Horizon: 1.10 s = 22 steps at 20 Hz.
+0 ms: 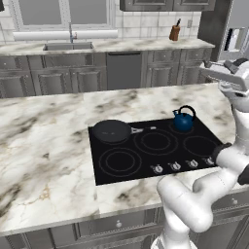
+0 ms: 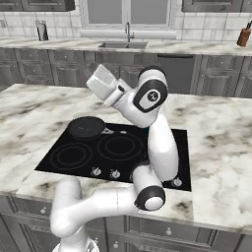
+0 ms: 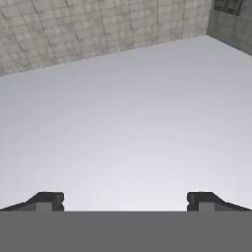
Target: Pick the pan from the cabinet and place it on the stove. Then turn on the stove burner for the pan.
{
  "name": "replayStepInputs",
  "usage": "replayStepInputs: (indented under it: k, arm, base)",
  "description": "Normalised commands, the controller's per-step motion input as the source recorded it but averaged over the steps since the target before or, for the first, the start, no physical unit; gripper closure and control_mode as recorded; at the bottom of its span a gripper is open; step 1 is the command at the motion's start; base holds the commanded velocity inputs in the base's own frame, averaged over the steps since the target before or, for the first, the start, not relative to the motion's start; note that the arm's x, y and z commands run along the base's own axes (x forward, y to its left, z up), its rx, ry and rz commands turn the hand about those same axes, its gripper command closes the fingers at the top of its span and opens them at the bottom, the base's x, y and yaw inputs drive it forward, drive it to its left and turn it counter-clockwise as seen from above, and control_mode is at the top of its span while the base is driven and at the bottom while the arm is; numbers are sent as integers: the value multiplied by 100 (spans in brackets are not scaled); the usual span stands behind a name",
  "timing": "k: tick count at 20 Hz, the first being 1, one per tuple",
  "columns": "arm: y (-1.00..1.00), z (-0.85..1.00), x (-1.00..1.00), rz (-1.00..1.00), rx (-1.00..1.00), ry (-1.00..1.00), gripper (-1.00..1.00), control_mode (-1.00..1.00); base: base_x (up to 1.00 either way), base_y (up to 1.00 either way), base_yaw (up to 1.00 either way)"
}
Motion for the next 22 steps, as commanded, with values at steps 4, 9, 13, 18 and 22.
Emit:
replayStepInputs:
  k: [4, 9, 13, 18, 22]
  arm:
    - [0, 31, -40, 0, -46, -59, -100, -100]
    - [0, 24, -41, 0, -44, -62, -100, -100]
    - [0, 28, -49, -3, -44, -60, -100, -100]
    - [0, 33, -31, -15, -44, -51, -100, -100]
    - [0, 22, -17, -25, -43, -45, -100, -100]
  base:
    - [0, 0, 0]
    - [0, 0, 0]
    - [0, 0, 0]
    - [0, 0, 0]
    - [0, 0, 0]
